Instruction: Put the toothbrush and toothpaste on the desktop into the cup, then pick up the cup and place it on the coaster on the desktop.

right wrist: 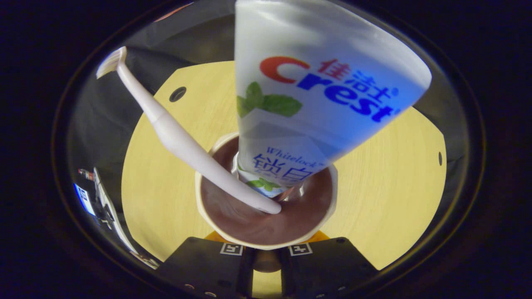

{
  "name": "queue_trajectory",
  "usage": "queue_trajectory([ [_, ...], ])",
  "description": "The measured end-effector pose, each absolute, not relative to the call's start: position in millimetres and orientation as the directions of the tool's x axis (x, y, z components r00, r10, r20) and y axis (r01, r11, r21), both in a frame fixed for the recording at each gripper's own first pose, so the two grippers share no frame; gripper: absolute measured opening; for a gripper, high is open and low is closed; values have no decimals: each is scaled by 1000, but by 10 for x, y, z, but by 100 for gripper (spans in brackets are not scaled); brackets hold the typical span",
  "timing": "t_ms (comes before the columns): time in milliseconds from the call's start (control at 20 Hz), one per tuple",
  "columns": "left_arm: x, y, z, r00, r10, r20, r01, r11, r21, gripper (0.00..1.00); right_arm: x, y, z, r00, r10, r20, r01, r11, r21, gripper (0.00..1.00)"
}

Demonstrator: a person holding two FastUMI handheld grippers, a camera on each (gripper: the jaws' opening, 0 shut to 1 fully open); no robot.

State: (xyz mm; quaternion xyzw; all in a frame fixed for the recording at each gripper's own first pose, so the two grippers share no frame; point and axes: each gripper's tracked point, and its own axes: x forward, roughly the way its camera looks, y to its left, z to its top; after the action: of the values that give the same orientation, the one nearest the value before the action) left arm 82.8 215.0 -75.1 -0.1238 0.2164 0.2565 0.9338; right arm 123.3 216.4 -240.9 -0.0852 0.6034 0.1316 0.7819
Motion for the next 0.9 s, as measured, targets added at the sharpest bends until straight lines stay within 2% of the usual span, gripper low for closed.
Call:
queue_trajectory([
  [200, 693, 2284, -739, 764, 446, -467, -555, 823, -122, 98, 1223, 2188, -2488, 227, 31, -973, -319, 947, -44, 24],
  [350, 582, 2369, -717, 752, 461, -470, -571, 813, -116, 98, 1174, 2128, -2550, 186, 25, -982, -288, 957, -30, 23],
  [550, 471, 2448, -695, 745, 469, -475, -582, 805, -117, 98, 1168, 2123, -2526, 200, -1, -980, -282, 958, -59, 24],
  [600, 451, 2458, -664, 746, 469, -473, -580, 807, -115, 98, 1182, 2148, -2529, 194, 10, -981, -279, 959, -46, 28],
  [650, 441, 2470, -631, 751, 468, -467, -575, 811, -111, 98, 1107, 2177, -2514, 188, 22, -982, -276, 961, -31, 47],
  [750, 446, 2446, -551, 766, 457, -452, -556, 824, -108, 98, 1002, 2244, -2444, 175, 67, -982, -270, 963, 17, 74],
  [800, 438, 2427, -532, 771, 448, -453, -545, 832, -105, 98, 946, 2275, -2414, 179, 90, -980, -259, 965, 41, 94],
  [850, 431, 2424, -533, 776, 440, -452, -535, 839, -102, 98, 938, 2294, -2376, 182, 106, -978, -254, 965, 57, 98],
  [900, 435, 2408, -519, 779, 433, -453, -527, 844, -100, 98, 915, 2284, -2341, 192, 111, -975, -253, 966, 60, 97],
])
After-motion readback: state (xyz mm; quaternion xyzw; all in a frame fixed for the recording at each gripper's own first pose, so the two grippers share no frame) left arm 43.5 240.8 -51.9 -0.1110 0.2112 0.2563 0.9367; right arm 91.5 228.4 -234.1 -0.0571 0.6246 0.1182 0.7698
